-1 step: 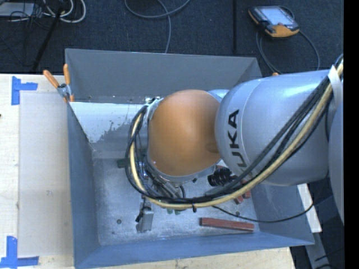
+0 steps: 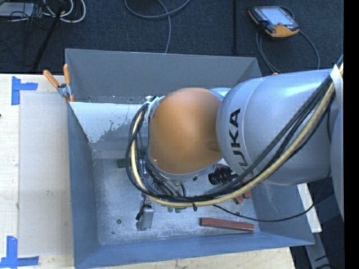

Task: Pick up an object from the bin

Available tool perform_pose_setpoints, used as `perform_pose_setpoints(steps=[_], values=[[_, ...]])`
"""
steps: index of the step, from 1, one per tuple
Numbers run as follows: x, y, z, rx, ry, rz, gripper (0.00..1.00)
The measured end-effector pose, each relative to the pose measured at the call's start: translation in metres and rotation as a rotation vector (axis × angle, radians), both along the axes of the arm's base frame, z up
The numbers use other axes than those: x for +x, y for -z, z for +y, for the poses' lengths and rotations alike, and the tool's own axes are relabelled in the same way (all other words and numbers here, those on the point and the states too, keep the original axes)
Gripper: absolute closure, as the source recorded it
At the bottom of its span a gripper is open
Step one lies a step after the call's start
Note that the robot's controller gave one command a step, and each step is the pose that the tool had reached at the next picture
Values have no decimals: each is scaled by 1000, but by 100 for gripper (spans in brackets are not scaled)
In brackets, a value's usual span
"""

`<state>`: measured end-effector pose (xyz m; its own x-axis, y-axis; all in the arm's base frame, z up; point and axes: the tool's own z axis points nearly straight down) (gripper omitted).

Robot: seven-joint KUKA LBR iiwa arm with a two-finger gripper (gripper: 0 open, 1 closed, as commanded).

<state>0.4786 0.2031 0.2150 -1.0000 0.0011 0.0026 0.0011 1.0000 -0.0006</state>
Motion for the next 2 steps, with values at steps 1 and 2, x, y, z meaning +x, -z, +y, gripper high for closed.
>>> perform_pose_setpoints(steps=[1, 2], values=[[18, 62, -23, 2, -29, -6, 0], [33, 130, -43, 1, 46, -4, 0]])
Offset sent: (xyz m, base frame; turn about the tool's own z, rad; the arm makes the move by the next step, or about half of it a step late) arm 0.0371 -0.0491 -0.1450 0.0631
